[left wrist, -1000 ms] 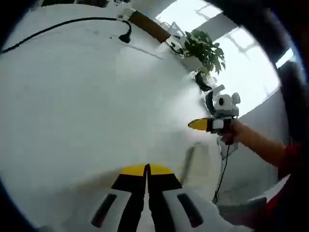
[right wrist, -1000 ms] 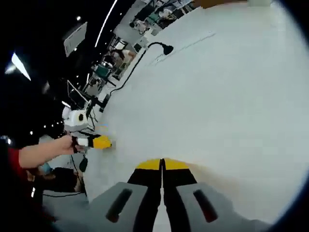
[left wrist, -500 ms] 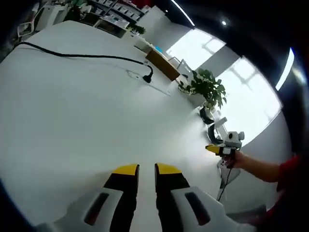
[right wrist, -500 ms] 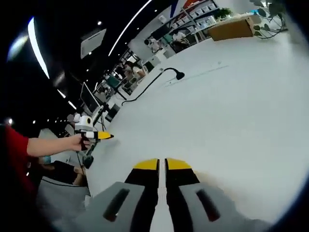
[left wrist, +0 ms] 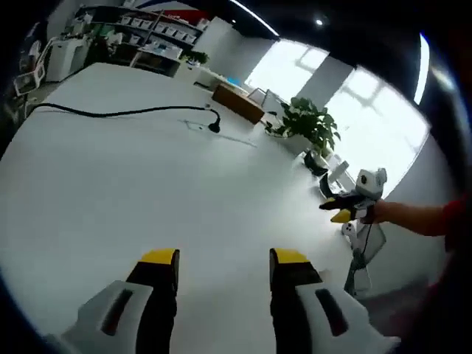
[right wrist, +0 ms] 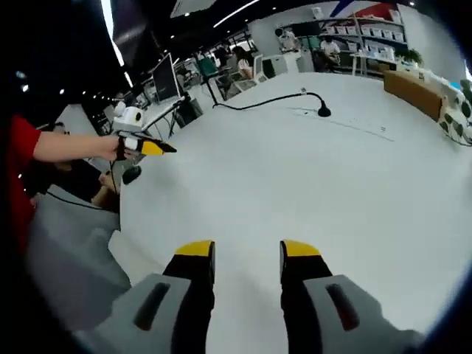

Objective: Arrange the utensils inside the cutlery case until each visible utensil rests in its matching compartment.

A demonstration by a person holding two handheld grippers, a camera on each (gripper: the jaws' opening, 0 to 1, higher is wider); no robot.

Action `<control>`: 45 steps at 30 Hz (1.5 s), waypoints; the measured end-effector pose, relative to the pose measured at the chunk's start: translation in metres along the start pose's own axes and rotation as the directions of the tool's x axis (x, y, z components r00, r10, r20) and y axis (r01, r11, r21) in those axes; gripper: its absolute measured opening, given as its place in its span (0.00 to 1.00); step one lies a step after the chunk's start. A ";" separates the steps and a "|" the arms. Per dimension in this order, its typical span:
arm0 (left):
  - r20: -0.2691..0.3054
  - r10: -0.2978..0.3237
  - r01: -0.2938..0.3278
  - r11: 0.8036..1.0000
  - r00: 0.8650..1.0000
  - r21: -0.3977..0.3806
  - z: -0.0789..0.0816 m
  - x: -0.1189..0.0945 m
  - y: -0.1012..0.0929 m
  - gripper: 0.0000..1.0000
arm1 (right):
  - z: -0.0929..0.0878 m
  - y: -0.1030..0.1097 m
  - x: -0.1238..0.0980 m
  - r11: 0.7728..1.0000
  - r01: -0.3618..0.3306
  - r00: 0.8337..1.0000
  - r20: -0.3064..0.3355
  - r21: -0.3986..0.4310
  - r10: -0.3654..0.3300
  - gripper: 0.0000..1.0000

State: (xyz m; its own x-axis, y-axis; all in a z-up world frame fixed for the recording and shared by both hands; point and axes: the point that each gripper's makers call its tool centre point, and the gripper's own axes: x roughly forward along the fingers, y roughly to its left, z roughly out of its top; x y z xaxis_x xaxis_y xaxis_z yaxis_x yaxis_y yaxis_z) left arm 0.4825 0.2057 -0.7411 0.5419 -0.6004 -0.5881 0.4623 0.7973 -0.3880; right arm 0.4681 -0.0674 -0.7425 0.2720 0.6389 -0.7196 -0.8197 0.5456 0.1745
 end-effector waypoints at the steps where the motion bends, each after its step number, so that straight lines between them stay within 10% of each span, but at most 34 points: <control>1: -0.030 0.014 -0.011 0.996 0.999 0.092 -0.005 -0.008 -0.007 0.61 | -0.003 -0.003 -0.001 0.999 -0.005 1.000 -0.024 -0.034 0.004 0.39; 7: -0.136 0.011 0.035 0.945 0.991 0.325 -0.015 -0.027 -0.017 0.74 | -0.010 0.021 -0.004 0.979 -0.025 0.993 -0.116 -0.200 0.002 0.47; 10: -0.181 0.036 0.053 0.884 0.983 0.465 -0.023 -0.037 -0.021 0.79 | -0.013 0.025 -0.007 0.970 -0.042 0.991 -0.132 -0.240 0.010 0.49; 17: -0.211 0.039 0.088 0.826 0.977 0.557 -0.032 -0.054 -0.023 0.87 | -0.017 0.040 -0.017 0.912 -0.041 0.982 -0.184 -0.408 -0.039 0.51; 25: -0.199 0.029 0.082 0.845 0.980 0.528 -0.046 -0.068 -0.017 0.88 | -0.017 0.086 -0.001 0.782 -0.156 0.958 -0.285 -0.604 -0.028 0.54; 34: -0.213 0.014 0.104 0.839 0.977 0.533 -0.067 -0.086 -0.025 0.88 | -0.019 0.114 0.014 0.718 -0.238 0.939 -0.344 -0.654 -0.002 0.54; 37: -0.210 0.019 0.098 0.841 0.977 0.532 -0.072 -0.092 -0.026 0.88 | -0.030 0.122 0.023 0.651 -0.299 0.918 -0.398 -0.698 -0.005 0.53; 45: -0.208 0.024 0.089 0.851 0.978 0.517 -0.083 -0.101 -0.028 0.88 | -0.040 0.146 0.045 0.617 -0.350 0.905 -0.425 -0.705 0.028 0.51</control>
State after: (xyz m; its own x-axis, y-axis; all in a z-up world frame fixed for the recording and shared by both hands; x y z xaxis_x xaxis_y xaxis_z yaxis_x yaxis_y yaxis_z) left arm 0.3561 0.2495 -0.7297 0.3953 -0.5552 -0.7317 0.8047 0.5934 -0.0155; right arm 0.3411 0.0196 -0.7764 0.0090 0.3631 -0.9317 -0.9562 -0.2695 -0.1143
